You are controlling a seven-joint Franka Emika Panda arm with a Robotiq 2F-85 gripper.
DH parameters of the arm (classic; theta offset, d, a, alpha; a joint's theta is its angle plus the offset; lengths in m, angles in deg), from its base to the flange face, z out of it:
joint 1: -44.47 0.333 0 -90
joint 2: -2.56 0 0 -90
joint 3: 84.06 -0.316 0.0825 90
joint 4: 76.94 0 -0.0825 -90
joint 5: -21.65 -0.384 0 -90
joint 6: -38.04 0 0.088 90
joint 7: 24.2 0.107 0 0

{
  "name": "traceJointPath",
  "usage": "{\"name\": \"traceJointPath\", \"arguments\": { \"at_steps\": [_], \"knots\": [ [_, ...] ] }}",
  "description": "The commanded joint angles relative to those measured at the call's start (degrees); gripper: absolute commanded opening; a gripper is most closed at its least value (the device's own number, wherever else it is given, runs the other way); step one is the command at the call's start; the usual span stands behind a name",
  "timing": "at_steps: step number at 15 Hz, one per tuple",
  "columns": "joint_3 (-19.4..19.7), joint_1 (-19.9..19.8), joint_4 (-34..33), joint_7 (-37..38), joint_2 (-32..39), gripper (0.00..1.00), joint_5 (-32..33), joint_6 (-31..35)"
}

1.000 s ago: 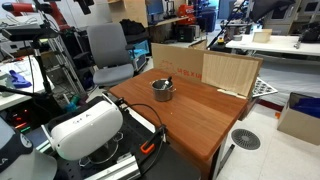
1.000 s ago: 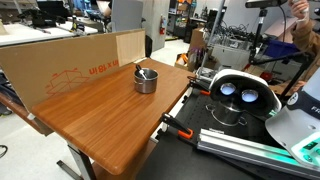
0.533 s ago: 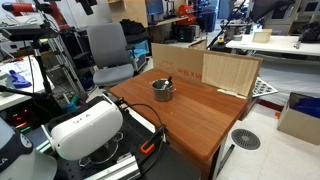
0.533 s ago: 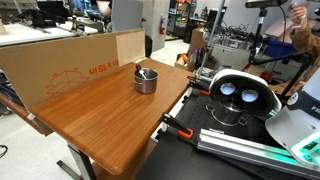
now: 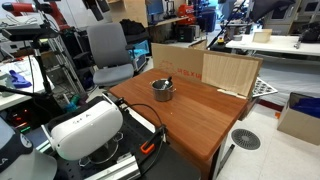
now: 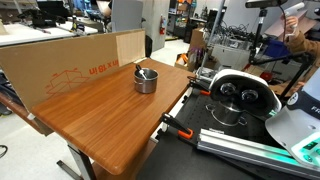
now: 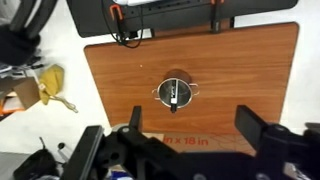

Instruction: Take the black marker out of the silver pot and place it on the table

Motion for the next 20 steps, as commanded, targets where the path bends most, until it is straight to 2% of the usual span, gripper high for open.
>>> {"name": "traceJointPath", "arguments": {
  "at_steps": [1,10,15,20],
  "knots": [
    [1.97,0.44,-0.73,-1.94,3.66,1.00,1.91,3.27],
    [4.95,-0.81,-2.44,-3.15,16.57,1.00,5.26,15.96],
    [6.35,-0.71,-3.09,-3.88,24.10,1.00,6.93,25.27],
    [9.14,-0.06,-5.87,-7.32,31.40,1.00,4.80,26.04]
  ]
}}
